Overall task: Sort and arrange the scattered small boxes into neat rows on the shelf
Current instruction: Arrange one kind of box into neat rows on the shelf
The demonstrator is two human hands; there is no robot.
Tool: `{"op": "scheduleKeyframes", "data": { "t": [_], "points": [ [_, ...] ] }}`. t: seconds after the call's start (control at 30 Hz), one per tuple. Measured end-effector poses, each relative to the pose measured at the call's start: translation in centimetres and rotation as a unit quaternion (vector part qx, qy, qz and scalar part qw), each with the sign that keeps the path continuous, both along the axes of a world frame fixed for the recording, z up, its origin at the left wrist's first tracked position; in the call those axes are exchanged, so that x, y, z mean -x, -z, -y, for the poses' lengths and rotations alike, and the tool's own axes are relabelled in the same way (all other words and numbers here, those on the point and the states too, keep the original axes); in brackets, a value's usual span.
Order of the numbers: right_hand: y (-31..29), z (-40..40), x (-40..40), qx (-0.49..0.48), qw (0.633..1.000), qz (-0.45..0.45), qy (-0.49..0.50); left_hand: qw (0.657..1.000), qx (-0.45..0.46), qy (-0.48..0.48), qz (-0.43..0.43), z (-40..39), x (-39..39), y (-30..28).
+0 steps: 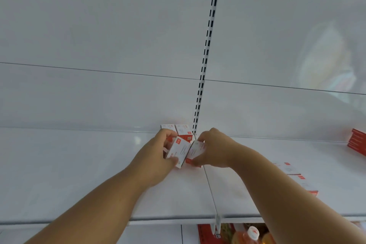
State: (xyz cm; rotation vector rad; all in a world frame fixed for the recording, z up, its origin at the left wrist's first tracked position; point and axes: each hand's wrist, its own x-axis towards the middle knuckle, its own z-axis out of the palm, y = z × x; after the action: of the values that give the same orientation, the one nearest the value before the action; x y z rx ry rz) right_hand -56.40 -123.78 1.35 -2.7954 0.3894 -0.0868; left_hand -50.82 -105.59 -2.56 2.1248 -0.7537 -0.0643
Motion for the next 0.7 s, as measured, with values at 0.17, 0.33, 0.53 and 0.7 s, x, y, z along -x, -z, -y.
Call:
{"op": "scheduleKeyframes", "data": {
  "t": [0.17,0.33,0.53,0.7],
  "points": [
    [-0.6,2.7,2.4,-0.104,0.987,0.123,-0.004,0.998,0.059,0.003,0.01,1.6,1.2,-1.3],
    [-0.9,7.6,5.5,-0.273,0.94,0.204,-0.006,0.996,0.09,0.001,0.0,5.5,2.6,-3.0],
    [-0.5,15.6,8.5,-0.374,0.897,0.231,0.039,0.998,0.06,-0.007,0.0,12.3,5.2,-3.3],
    [0.1,22.0,9.0,-0.316,0.933,0.165,0.044,0.998,0.035,-0.045,-0.021,17.4,6.1,-3.0]
  ]
}}
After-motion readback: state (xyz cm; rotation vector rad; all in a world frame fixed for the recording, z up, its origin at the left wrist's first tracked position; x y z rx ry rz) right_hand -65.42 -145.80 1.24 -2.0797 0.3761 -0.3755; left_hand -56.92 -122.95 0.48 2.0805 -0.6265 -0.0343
